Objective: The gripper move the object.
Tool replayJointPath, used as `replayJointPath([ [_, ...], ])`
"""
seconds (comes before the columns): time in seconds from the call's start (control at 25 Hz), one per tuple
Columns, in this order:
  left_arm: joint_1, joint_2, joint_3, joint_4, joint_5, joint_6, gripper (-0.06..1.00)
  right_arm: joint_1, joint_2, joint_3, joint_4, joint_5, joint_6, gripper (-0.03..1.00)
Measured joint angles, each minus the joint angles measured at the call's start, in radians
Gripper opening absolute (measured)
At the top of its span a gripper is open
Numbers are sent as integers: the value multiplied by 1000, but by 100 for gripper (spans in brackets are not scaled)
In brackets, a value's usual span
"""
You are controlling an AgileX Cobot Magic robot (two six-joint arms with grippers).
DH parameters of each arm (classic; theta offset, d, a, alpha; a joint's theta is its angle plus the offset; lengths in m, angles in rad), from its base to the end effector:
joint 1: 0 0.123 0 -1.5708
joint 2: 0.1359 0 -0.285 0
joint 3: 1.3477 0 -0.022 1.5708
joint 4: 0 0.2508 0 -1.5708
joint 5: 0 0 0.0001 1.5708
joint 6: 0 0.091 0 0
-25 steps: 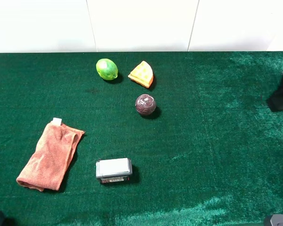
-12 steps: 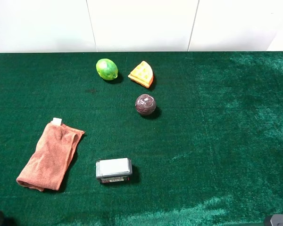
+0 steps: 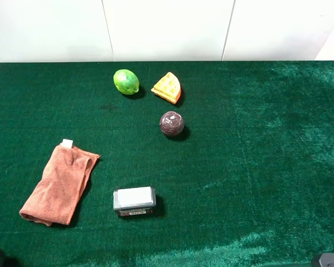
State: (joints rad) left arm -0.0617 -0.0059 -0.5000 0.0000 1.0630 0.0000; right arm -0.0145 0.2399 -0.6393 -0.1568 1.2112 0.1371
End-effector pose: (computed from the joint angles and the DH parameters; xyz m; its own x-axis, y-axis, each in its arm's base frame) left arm -0.0058 0.0004 0.2771 -0.4519 0.0279 -0.8916 0.0617 0.9981 0.0000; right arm 0.0137 -0.0135 0.3049 -0.6474 0.0900 -0.7568 0.1775 0.9835 -0.0349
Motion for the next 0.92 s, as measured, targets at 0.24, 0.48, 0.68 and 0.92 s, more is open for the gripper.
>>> replayJointPath([
  [0.24,0,0,0,0,0,0,99,-30,-160,41,51,-100,-1,70],
  [0.48,0,0,0,0,0,0,99,-30,-246,138,79,-179,-2,70],
  [0.68,0,0,0,0,0,0,99,-30,-247,141,85,-182,-4,70],
  [0.92,0,0,0,0,0,0,99,-30,-247,141,86,-182,-5,70],
])
